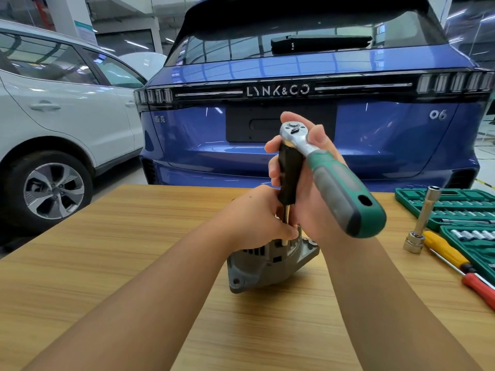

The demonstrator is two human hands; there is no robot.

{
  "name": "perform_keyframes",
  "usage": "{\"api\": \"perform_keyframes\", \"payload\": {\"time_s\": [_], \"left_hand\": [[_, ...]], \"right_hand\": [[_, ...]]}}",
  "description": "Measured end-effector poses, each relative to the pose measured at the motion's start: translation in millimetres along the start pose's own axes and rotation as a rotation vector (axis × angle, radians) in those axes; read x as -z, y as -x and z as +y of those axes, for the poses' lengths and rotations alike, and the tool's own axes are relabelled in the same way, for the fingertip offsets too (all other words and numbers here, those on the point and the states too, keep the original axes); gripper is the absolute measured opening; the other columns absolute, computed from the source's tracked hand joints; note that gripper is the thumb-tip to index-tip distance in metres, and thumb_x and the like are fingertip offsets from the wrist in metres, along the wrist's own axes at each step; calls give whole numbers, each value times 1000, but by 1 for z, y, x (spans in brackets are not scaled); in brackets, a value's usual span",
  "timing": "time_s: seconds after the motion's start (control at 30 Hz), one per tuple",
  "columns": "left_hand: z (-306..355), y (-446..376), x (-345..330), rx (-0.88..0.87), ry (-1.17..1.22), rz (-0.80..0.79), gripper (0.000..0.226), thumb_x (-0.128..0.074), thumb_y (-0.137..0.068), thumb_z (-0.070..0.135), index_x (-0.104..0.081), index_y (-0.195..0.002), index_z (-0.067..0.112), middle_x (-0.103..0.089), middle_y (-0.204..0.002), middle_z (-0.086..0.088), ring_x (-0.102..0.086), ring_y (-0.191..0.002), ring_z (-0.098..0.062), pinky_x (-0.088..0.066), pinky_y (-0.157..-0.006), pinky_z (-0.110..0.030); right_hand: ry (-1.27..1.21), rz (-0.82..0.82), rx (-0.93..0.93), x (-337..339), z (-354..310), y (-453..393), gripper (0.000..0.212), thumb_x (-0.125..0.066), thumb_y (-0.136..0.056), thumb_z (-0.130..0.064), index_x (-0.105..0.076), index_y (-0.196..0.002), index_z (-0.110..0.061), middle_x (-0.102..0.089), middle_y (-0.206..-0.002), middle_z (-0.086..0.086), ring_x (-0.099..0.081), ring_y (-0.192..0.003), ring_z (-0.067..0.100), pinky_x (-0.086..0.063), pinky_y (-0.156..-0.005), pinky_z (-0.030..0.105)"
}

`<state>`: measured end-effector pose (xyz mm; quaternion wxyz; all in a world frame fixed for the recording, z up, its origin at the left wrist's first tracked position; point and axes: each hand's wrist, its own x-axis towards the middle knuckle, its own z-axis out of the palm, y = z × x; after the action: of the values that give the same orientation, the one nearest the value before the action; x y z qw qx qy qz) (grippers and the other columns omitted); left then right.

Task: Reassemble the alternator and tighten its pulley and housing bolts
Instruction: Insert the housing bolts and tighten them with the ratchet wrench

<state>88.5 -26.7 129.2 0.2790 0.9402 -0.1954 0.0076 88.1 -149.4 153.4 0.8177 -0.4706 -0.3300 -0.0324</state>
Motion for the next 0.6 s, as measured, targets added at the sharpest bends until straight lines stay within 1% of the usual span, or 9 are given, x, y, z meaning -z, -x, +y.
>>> {"api": "perform_keyframes", "payload": {"time_s": [0.07, 0.13, 0.2, 0.23, 0.3, 0.37, 0.43, 0.53, 0.6], "left_hand": [[0, 0, 0, 1, 48, -6, 16, -78, -90, 24, -62, -91, 26, -69, -95, -4, -67, -96, -23, -58, -87, -44], [0, -2, -2, 3, 51, -46, 13, -77, -89, 26, -65, -93, 27, -70, -91, 1, -69, -91, -18, -59, -88, -46], [2, -4, -3, -26, -2, -98, 13, -73, -92, 27, -69, -104, 26, -73, -96, 6, -70, -89, -13, -61, -87, -42], [3, -4, -3, -29, -4, -107, 16, -73, -93, 27, -69, -108, 27, -74, -98, 6, -71, -91, -13, -61, -87, -42], [3, -5, -2, -31, -3, -102, 15, -72, -93, 27, -69, -108, 26, -74, -98, 5, -71, -90, -15, -61, -87, -43], [3, -5, -1, -42, -11, -85, 10, -72, -92, 26, -70, -102, 25, -74, -92, 5, -71, -86, -15, -61, -85, -44], [3, -5, -1, -39, 0, -68, 9, -73, -91, 25, -69, -98, 25, -75, -91, 5, -71, -86, -16, -60, -85, -43], [3, -3, 0, -52, 27, -61, 10, -75, -90, 24, -69, -96, 28, -75, -89, 6, -71, -86, -15, -60, -84, -41], [2, -1, 0, -64, 35, -36, 18, -76, -88, 22, -63, -86, 34, -72, -83, 5, -69, -85, -15, -59, -82, -39]], "right_hand": [[-50, 63, -1, 1, -1, 6, 76, -89, -60, -56, -61, -120, -19, -65, -84, 4, -56, -63, 18, -49, -58, 26], [51, 194, 92, 1, 2, 12, 39, -73, -84, -36, -62, -114, -14, -59, -76, -1, -50, -62, 14, -45, -60, 25], [219, 333, 200, -2, 4, 14, 17, -72, -90, -25, -66, -96, -11, -49, -66, -2, -39, -57, 15, -36, -53, 26], [254, 382, 207, -3, 5, 13, 15, -73, -91, -22, -66, -90, -9, -46, -63, -2, -37, -56, 15, -35, -50, 26], [241, 383, 156, -1, 5, 11, 8, -70, -93, -19, -67, -94, -12, -49, -63, -4, -41, -55, 11, -40, -51, 22], [147, 293, 105, 0, 4, 11, 17, -67, -94, -15, -65, -111, -16, -55, -70, -6, -47, -58, 10, -45, -59, 22], [86, 245, 166, 0, 9, 11, 34, -64, -93, -9, -59, -124, -22, -58, -78, -7, -50, -63, 11, -47, -66, 24], [222, 257, 352, -2, 16, 12, 39, -62, -94, -4, -57, -126, -27, -61, -89, 2, -52, -67, 16, -49, -67, 27], [267, 218, 391, -4, 20, 13, 38, -62, -94, -3, -60, -121, -29, -63, -94, 7, -56, -70, 14, -51, -67, 25]]}}
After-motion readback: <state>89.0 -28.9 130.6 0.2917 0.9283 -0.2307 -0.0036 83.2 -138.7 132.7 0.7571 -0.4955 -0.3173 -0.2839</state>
